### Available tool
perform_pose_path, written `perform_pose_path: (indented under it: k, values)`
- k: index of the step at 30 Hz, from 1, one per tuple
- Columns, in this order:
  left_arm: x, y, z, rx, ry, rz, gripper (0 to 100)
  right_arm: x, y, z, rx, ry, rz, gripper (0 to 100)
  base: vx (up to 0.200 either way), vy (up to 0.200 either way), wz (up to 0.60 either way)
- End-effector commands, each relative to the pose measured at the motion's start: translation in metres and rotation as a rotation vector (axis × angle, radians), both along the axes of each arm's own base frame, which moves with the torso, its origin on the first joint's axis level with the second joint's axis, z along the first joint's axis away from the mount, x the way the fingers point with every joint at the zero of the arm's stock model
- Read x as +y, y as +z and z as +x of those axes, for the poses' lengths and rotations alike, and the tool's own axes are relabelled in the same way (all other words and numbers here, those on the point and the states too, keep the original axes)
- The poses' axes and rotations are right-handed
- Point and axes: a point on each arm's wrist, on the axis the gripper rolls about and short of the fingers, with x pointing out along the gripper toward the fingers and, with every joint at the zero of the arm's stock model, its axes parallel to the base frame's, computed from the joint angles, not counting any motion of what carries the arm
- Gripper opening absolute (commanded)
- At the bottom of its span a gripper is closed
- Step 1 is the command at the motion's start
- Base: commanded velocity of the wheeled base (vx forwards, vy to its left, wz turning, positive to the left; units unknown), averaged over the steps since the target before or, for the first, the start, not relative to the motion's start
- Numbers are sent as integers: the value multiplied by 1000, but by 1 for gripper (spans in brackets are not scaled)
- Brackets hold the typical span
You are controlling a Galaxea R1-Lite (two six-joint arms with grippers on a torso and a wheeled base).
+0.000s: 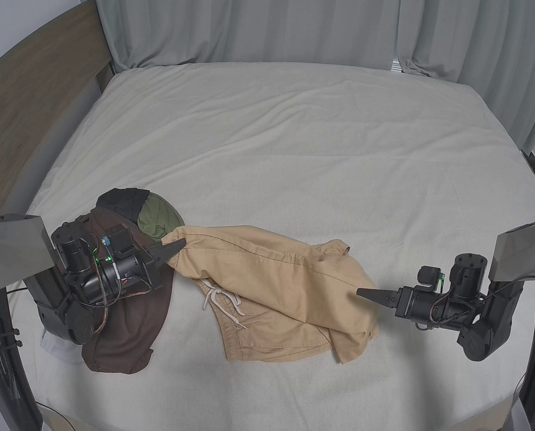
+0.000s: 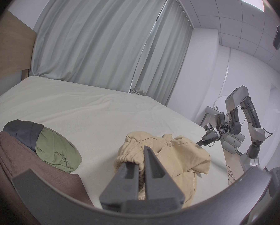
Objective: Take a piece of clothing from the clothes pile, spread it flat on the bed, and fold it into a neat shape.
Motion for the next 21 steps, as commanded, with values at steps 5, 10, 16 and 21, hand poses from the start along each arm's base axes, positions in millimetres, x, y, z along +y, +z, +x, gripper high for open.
perform_pose_path:
  k: [5,10,16,21]
  values:
    - [0,0,0,-3,0,1,0,11,9,0,-25,32,26,100,0,0,0]
    - [0,0,0,-3,2,1,0,17,12,1,-29,45,38,100,0,0,0]
    - [0,0,0,-3,2,1,0,20,20,7,-70,48,51,100,0,0,0]
    - [0,1,0,-5,2,0,0,20,23,8,-82,45,54,100,0,0,0]
